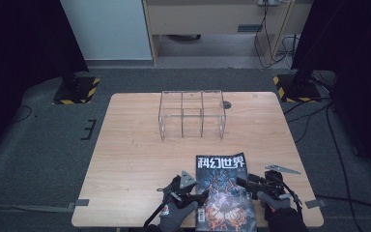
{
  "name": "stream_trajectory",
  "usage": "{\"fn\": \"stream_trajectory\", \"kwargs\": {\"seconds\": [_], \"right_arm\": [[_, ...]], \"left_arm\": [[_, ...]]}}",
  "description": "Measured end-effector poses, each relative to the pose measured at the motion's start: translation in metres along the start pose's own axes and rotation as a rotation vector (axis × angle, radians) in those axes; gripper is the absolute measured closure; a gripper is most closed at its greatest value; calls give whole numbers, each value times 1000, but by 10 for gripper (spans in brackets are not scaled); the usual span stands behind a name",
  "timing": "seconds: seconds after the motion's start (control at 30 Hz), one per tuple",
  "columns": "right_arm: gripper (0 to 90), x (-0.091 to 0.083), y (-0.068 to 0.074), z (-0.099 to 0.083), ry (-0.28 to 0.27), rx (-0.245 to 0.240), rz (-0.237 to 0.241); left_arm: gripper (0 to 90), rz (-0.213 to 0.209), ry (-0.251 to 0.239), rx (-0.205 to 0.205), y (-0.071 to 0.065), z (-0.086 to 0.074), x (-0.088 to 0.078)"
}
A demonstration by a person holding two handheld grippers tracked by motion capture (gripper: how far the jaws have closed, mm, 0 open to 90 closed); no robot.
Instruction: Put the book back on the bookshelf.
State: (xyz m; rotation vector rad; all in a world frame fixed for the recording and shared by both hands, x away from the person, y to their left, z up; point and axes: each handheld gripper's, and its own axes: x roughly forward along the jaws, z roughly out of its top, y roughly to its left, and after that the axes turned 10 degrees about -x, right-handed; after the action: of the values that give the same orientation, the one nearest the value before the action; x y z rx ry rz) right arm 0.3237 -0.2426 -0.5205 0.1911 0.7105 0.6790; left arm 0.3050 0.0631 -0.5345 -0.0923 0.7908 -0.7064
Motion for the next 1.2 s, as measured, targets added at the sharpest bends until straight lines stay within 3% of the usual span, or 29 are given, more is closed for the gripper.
{"fn": "stream_trajectory", "kwargs": {"seconds": [0.37, 0.8, 0.87, 0.93, 0.97, 1.03, 1.2], "right_arm": [[275, -2, 3, 2, -43, 8, 47], [280, -1, 2, 1, -20, 10, 43], [294, 1, 2, 0, 17, 32, 80], [299, 3, 3, 0, 36, 28, 100], [287, 8, 8, 0, 76, 11, 127], [267, 12, 11, 1, 101, -14, 115], [260, 15, 8, 1, 133, -17, 113]], "left_arm": [[357, 2, 0, -1, 0, 0, 0], [358, -2, -2, -5, 1, 0, 0], [359, -4, -3, -8, 1, 0, 0], [358, -4, -3, -8, 1, 0, 0], [358, -5, -3, -8, 1, 0, 0], [358, -6, -3, -9, 1, 0, 0], [358, -9, -3, -13, 1, 0, 0]]}}
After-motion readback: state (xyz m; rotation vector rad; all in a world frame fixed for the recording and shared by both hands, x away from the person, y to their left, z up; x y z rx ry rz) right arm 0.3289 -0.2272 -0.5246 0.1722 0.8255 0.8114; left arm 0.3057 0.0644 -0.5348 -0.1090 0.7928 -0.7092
